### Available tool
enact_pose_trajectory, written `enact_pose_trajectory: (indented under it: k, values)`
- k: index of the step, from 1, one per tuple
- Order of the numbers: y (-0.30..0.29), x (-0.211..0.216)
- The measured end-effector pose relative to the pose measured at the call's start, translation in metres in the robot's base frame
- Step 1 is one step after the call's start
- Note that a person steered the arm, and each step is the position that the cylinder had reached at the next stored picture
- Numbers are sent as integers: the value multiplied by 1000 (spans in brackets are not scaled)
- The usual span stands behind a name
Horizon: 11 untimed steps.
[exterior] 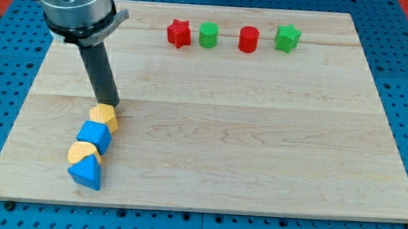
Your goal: Push the green star into the red circle
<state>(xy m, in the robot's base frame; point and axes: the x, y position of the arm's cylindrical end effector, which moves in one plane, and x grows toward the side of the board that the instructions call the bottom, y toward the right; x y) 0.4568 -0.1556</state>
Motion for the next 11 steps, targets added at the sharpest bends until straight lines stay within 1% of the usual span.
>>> enact_pose_trajectory:
  k: [1, 2, 3, 4, 5, 6, 7, 8, 10, 11]
  values:
    - [4, -14]
    - [79, -32]
    - [173, -37]
    - [290, -67]
    - [348, -110]
    - [381, -144]
    - [377, -158]
    - [351, -160]
    - [338, -189]
    - [283, -168]
